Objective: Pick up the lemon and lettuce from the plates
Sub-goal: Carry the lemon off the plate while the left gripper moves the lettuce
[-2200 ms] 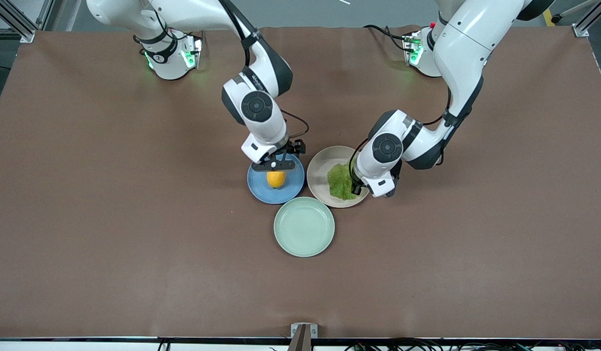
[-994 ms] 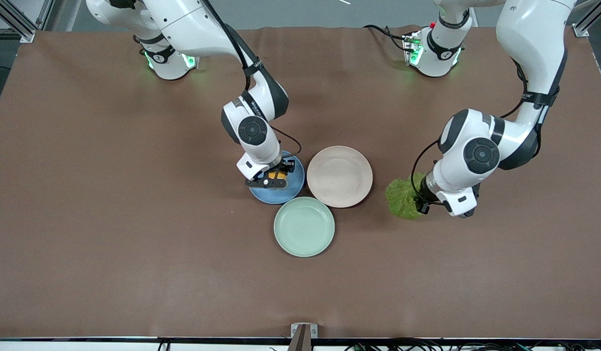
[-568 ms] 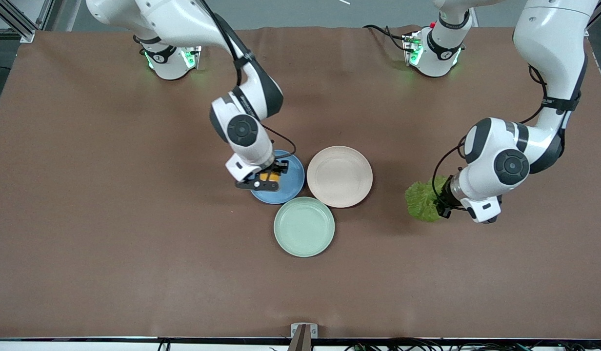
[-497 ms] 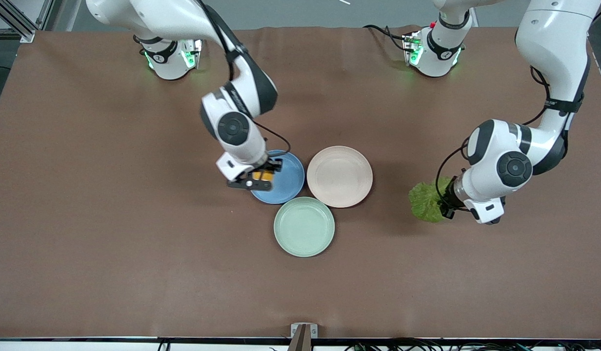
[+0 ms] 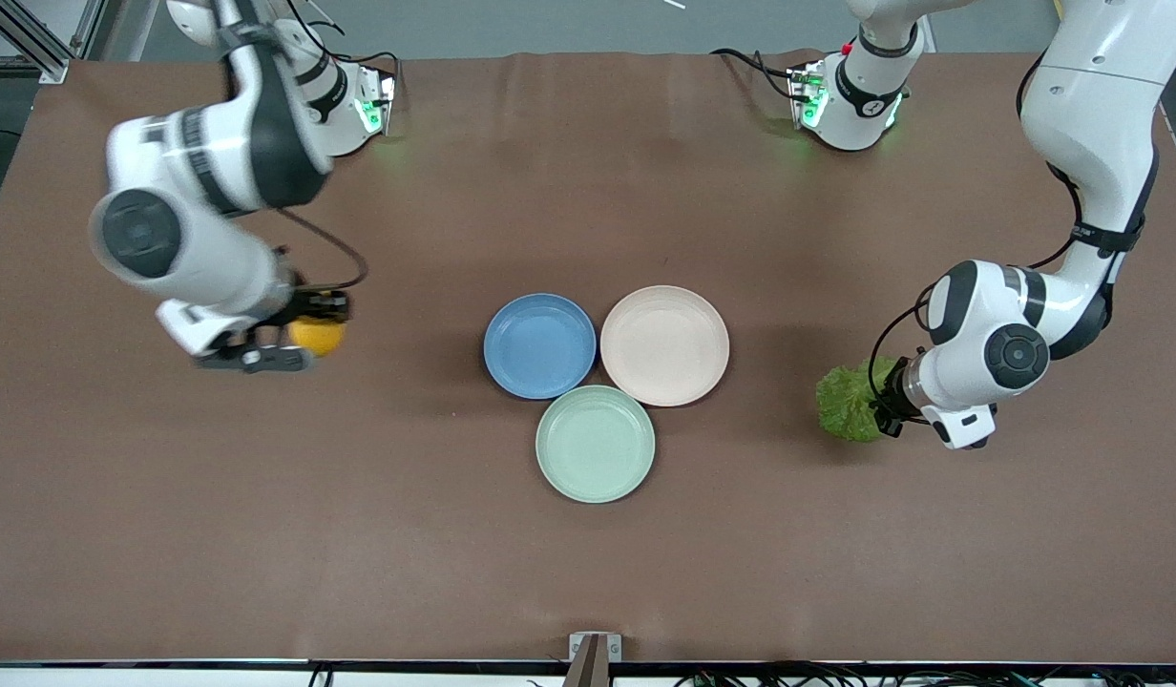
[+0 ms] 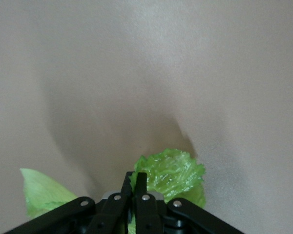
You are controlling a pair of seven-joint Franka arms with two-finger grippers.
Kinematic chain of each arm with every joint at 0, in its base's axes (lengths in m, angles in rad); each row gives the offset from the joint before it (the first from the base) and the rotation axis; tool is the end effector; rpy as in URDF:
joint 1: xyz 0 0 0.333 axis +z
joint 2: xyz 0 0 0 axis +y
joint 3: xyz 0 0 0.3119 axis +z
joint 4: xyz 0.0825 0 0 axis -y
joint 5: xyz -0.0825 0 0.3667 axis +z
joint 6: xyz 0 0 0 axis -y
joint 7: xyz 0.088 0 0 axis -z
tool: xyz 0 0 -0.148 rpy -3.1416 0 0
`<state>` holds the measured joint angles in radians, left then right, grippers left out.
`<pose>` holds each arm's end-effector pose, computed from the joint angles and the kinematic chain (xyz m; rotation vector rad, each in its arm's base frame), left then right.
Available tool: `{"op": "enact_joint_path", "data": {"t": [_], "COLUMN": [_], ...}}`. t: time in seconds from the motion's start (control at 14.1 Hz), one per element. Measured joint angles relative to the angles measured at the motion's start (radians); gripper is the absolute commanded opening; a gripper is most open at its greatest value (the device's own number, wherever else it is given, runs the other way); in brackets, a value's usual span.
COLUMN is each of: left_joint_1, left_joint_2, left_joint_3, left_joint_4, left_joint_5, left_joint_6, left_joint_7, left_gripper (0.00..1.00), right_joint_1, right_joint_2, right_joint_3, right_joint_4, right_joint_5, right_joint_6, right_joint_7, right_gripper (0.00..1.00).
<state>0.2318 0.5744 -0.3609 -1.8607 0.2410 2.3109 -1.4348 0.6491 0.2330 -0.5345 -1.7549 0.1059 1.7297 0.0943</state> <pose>0.6113 -0.0625 0.1866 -2.5779 -1.7276 0.1104 0.5596 0.0928 0.3952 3.0829 -0.0150 -0.3424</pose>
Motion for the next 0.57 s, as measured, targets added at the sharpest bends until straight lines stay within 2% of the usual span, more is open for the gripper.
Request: {"op": "enact_joint_path", "data": {"t": [0.14,0.21,0.28,0.35,0.57], "left_joint_1": [0.001,0.007,0.016,0.023,0.028], "left_joint_2": [0.012,0.015,0.017,0.018,0.018], "left_joint_3": [0.000,0.001,0.001,0.001,-0.003], "left_joint_4": [0.000,0.000,0.001,0.001,0.006], "left_joint_5": [0.001,0.001,0.001,0.001,0.001], "left_joint_6": [0.007,0.008,0.009,0.011,0.012], "left_joint_7": [0.000,0.000,0.000,0.000,0.000], "left_gripper": [0.34,0.39,0.64,1.00,1.00], "right_joint_1": [-0.121,-0.172,-0.215,-0.247,-0.282], "right_joint_2": [0.018,0.032,0.052,0.077,0.159], "right_joint_3": [-0.011,-0.011,-0.011,-0.010,-0.007], "right_joint_4": [-0.048,-0.073,-0.102,-0.133,-0.220], "right_joint_5": [-0.001,-0.001,-0.001,0.000,0.012], "right_joint_6": [0.070,0.125,0.196,0.274,0.447], "right_joint_7": [-0.158,-0.224,-0.278,-0.317,-0.349], "right_gripper": [0.28,0.28,0.28,0.28,0.28]}}
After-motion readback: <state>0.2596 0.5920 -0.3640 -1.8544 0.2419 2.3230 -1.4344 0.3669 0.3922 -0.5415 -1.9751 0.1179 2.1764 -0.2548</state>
